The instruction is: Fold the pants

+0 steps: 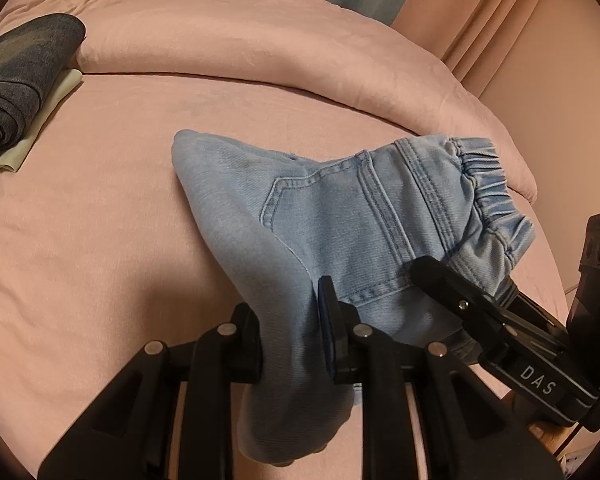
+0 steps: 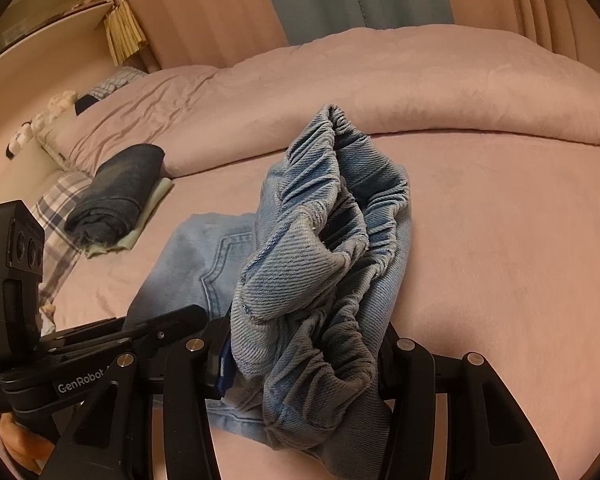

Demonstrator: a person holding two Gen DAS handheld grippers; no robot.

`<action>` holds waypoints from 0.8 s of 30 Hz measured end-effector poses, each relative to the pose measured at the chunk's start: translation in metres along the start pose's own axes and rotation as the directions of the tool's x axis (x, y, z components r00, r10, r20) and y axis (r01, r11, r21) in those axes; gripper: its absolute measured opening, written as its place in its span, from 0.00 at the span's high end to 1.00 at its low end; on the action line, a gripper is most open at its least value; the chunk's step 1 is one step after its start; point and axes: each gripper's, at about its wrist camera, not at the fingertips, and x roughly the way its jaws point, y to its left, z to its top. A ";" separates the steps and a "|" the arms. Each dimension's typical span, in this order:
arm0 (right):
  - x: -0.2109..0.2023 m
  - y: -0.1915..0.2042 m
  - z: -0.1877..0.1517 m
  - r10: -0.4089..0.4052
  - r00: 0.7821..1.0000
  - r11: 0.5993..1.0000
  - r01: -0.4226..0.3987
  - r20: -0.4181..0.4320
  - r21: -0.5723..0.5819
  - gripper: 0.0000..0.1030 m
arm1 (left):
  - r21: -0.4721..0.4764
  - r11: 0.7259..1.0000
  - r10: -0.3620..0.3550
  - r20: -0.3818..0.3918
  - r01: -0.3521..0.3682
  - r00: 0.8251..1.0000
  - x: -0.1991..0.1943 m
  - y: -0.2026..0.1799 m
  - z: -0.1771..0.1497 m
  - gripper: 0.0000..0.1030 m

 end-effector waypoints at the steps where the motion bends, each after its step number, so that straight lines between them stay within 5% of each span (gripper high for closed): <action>1: 0.002 0.002 0.001 -0.002 1.000 1.000 0.002 -0.001 0.001 0.49 | 0.001 1.000 0.001 -0.001 -0.001 1.000 0.000 0.000 0.000 0.81; 24: 0.010 -0.003 0.003 -0.016 1.000 1.000 0.016 -0.020 0.018 0.49 | 0.015 0.999 0.036 -0.007 -0.036 0.999 0.003 -0.011 0.002 0.79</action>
